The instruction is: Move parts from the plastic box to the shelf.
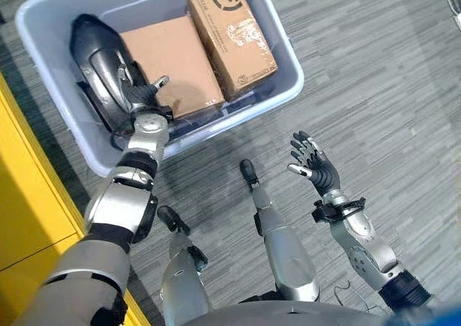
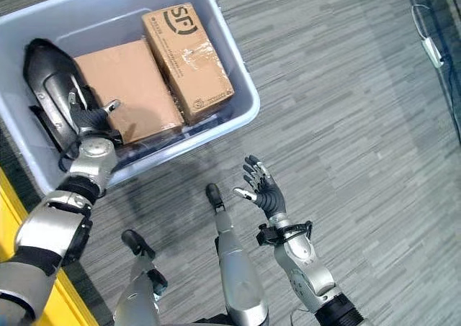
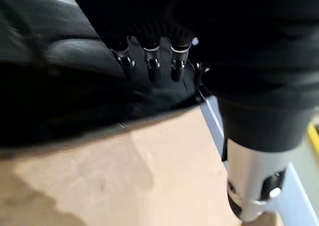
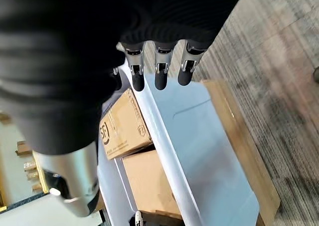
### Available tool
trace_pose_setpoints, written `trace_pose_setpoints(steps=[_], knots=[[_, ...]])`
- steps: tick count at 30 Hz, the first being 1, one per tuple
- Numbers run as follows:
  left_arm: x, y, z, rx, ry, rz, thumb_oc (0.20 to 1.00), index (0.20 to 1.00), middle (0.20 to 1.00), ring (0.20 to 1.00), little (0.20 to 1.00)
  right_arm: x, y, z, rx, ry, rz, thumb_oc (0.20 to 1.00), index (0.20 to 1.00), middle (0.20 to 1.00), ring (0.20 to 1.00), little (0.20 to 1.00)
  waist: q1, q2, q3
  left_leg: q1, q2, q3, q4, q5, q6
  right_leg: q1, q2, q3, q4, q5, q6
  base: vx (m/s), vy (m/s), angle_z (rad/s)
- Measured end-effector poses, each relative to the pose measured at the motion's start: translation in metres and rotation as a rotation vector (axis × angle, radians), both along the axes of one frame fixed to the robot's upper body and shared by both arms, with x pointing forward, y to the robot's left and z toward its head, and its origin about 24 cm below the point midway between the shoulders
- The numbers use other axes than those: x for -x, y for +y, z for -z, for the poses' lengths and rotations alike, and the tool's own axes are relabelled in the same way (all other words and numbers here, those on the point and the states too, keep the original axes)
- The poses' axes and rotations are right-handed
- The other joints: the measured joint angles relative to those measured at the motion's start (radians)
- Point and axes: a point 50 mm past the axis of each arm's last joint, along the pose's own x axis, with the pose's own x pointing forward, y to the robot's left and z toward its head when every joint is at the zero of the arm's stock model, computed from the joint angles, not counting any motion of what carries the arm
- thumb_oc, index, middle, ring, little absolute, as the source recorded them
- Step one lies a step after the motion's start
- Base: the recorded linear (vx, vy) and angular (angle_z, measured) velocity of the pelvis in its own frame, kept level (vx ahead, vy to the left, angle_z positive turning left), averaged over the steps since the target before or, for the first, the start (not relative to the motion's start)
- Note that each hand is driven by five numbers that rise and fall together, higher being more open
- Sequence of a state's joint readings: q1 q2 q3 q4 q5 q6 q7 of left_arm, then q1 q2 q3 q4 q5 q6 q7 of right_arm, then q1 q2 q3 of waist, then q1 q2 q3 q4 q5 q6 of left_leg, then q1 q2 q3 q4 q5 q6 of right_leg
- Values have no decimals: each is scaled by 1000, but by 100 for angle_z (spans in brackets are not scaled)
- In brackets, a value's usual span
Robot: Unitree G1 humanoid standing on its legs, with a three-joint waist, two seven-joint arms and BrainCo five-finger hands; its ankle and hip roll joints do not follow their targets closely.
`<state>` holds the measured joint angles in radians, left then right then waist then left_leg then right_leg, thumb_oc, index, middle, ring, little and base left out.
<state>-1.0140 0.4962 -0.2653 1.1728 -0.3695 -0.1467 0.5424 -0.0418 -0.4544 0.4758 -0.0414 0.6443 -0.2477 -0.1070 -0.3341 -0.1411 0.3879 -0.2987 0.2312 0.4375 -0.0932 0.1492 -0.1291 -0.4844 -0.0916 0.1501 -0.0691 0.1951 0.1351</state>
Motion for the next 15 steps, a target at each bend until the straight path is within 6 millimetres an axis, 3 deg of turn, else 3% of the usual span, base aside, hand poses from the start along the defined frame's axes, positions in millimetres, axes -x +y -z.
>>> trace_pose_setpoints(steps=[2,5,8,15], knots=[[-5,-8,-6,-168,71,72,1000,1000,1000,1000,1000,0,1,-1,-1,-8,-21,1000,1000,1000,1000,1000,0,0,0,1,2,9,0,0,0,-4,2,6,0,2,-2,-10,33,-9],[-9,-16,1,-463,241,175,1000,1000,1000,1000,1000,2,0,-1,5,-6,-41,1000,1000,1000,1000,1000,-3,0,0,2,1,14,0,0,-1,-7,3,11,0,3,-3,2,27,-5],[-14,-22,-7,-568,314,217,1000,1000,1000,1000,1000,3,-4,0,8,0,-47,1000,1000,1000,1000,1000,-2,1,0,2,-1,17,0,0,-1,-9,2,14,-1,5,-2,1,5,-1],[-18,-71,12,-979,415,414,1000,1000,1000,1000,1000,3,-14,-1,6,6,-66,1000,1000,1000,1000,1000,22,15,0,0,-8,17,0,0,0,-12,-10,16,-1,5,-1,2,11,1]])
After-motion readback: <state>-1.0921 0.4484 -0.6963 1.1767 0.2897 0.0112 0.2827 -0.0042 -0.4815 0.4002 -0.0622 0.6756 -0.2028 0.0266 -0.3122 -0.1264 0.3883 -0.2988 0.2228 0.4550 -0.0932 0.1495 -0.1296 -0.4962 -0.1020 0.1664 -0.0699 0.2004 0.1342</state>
